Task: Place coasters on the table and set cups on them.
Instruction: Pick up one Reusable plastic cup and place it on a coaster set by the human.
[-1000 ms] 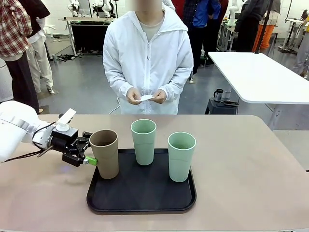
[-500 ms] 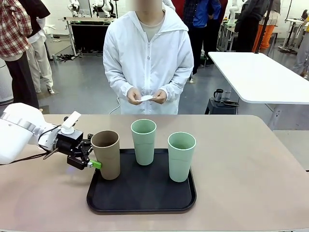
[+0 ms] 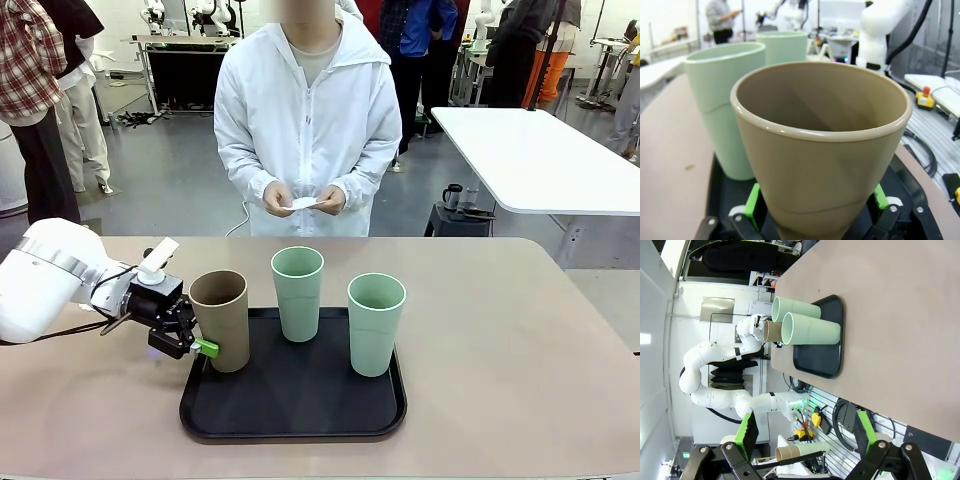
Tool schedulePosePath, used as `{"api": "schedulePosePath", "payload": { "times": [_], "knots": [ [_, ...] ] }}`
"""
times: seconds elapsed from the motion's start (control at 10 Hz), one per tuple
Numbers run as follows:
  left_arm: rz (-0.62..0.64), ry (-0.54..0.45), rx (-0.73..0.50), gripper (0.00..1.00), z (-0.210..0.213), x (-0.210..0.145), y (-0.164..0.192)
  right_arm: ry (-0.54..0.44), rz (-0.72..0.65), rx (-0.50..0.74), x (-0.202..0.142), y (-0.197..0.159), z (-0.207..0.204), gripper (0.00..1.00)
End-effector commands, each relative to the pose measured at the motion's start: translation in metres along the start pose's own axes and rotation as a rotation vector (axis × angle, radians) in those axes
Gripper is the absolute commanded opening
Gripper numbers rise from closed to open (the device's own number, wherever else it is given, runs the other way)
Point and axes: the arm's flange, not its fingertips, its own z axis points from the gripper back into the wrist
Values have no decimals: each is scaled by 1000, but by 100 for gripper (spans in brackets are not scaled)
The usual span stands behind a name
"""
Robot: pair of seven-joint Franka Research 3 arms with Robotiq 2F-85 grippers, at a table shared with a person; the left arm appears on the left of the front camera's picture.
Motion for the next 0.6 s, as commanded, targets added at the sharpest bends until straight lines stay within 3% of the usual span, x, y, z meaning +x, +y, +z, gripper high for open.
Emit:
{"api": "schedulePosePath", "payload": {
  "times": [0.0,0.1,0.2,0.3,0.4,0.5],
  "knots": [
    [-54,-17,-1,40,0,-4,2,1,-2,12,0,0,0,100],
    [-56,-18,0,40,0,-4,1,1,-2,12,0,0,0,100],
    [-58,-21,1,0,2,-2,0,1,-2,12,0,0,0,100],
    [-59,-22,1,35,2,2,-3,1,-2,12,0,0,0,100],
    [-68,-25,35,0,4,17,-8,1,-2,12,0,0,0,100],
    [-20,-15,82,0,5,42,-15,1,-2,12,0,0,0,100]
  ]
}}
